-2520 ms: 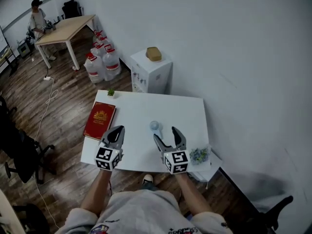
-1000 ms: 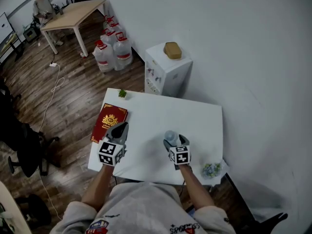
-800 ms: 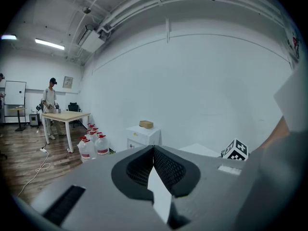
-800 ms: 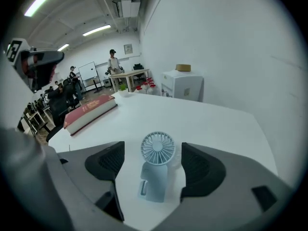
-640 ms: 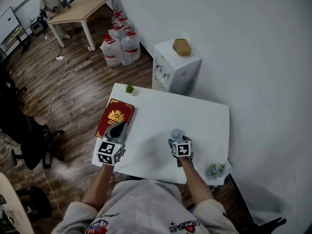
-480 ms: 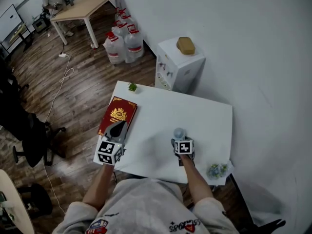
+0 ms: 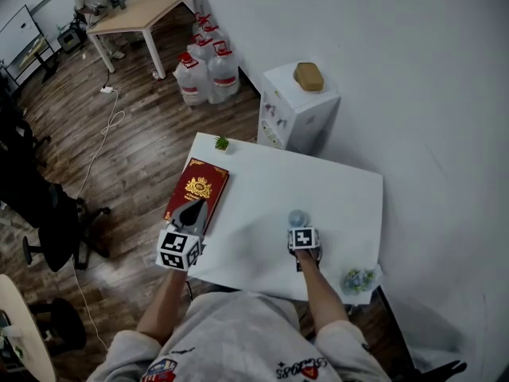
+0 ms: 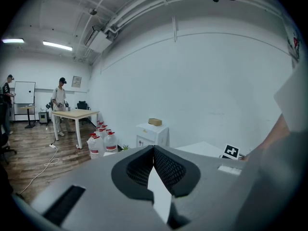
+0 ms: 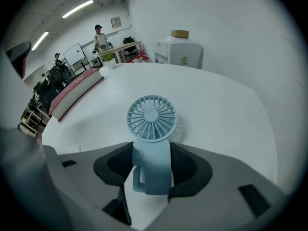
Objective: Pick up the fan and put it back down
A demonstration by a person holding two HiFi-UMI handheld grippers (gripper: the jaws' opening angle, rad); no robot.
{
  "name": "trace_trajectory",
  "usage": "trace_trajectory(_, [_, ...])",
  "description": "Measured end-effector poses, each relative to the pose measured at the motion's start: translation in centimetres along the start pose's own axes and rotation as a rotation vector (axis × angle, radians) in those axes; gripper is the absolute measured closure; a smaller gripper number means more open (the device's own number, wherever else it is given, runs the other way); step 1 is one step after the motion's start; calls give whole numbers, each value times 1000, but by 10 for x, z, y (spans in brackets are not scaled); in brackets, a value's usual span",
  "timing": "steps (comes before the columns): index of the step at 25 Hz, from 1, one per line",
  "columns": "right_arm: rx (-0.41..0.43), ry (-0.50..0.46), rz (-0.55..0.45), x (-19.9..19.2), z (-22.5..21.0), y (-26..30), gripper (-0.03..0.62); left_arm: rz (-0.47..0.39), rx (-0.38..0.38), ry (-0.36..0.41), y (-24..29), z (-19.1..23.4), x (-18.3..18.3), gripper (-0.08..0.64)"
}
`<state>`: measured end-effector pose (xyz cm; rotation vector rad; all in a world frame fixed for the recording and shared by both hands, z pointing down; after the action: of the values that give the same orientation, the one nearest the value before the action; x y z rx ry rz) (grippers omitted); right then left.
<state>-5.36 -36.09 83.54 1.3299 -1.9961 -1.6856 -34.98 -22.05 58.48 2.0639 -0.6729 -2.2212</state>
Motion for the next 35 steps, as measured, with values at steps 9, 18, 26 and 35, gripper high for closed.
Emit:
trace_trajectory(9, [-15,6,-160,12,-15,-14,373,-7,-20,2,-3,-3,-2,557])
trace_trajectory(18, [4,-10,-373,44,1,-70,373,-38,-80,27,1,-22,10,555])
trace_trajectory(26, [6,-160,-573,83,36,-139,373,-88,-148,48,6,-44,32,556])
trace_trajectory(35, [-4,-295,-794,125,76,-241,373,-148,-204,70,11,-68,60,555])
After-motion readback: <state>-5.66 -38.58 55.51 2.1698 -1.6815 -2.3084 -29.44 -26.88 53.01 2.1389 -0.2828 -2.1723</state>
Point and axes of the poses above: the fingertips, and each gripper's own axes: y forward along the fingers, z to its left, x out of its top, the point moved 3 cm from there along -y, backward along the fingers, and after that the axes turned 14 degrees about x, right-handed, at the moved point
